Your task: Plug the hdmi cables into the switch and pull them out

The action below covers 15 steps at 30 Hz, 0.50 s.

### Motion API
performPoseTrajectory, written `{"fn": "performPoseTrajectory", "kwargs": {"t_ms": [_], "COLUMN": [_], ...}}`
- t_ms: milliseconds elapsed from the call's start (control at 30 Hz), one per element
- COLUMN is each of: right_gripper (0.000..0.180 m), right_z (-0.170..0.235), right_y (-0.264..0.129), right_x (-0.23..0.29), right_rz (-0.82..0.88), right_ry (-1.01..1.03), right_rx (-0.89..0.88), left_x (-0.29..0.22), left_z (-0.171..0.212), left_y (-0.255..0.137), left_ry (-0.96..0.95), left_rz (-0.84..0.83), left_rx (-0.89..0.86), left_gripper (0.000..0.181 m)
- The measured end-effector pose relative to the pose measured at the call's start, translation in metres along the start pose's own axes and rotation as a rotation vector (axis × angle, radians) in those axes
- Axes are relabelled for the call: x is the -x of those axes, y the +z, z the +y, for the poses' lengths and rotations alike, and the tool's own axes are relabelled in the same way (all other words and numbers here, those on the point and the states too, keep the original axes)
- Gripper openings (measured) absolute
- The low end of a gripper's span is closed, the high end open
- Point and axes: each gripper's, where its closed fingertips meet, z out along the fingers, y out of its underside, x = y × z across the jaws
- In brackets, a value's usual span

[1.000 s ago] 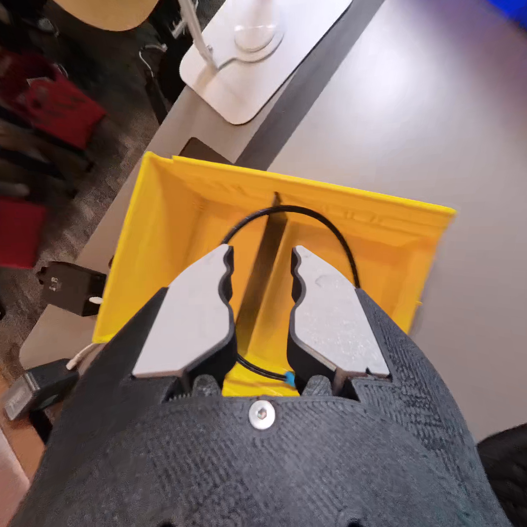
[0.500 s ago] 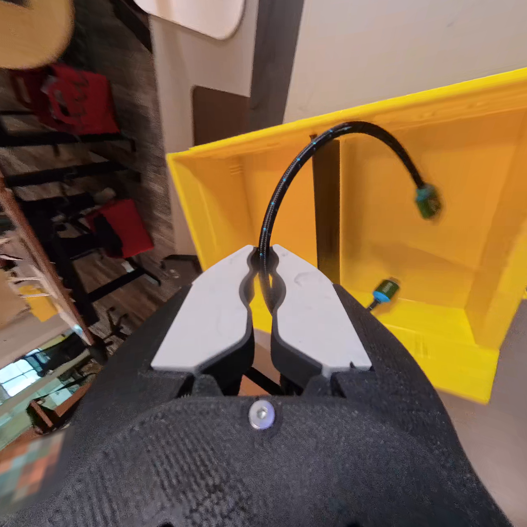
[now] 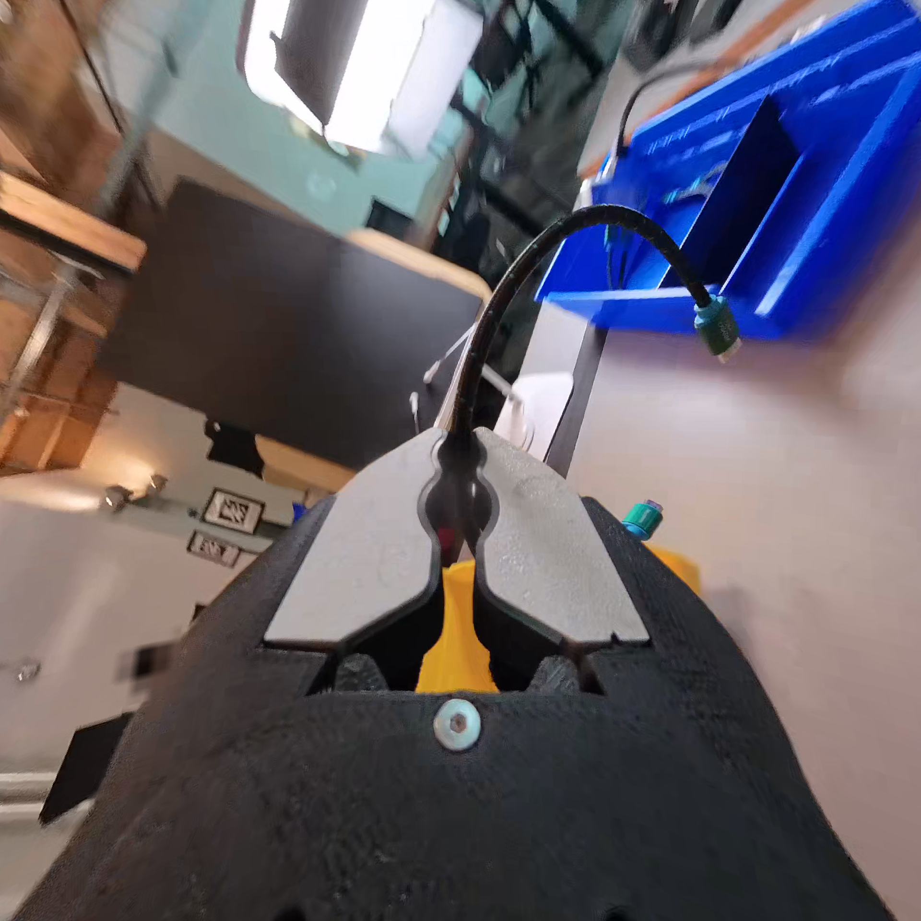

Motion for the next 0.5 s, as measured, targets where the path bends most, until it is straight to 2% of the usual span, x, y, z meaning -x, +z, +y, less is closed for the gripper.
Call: {"fn": "performPoseTrajectory", "kwargs": {"t_ms": [33,133,267,367,500], "right_gripper": [0.013,0.013,0.013,0.014,0.014], "right_z": [-0.001,-0.003,-0.005,-0.004,0.000], "right_y": [-0.001,-0.005,-0.008,-0.007,-0.002], "right_x": [-0.001,-0.002,-0.003,-0.003,0.000], "right_rz": [0.003,0.010,0.008,-0.008,-0.044], "right_ry": [0.002,0.001,0.006,0.026,0.060], "right_rx": [-0.005,-0.010,-0.022,-0.038,-0.049], "left_x": [-0.023,-0.087,-0.151,-0.188,-0.232], "left_z": [-0.007,-0.012,0.000,0.009,0.045], "left_y": [-0.002,-0.011,-0.033,-0.051,-0.061], "left_ry": [0.011,-0.005,-0.064,-0.100,-0.172], "left_rz": [-0.022,-0.065,0.024,0.169,0.428], "left_rx": [-0.058,-0.171,-0.194,-0.154,0.011], "left_gripper": [0.007,0.007,0.007,0.007,0.008]}}
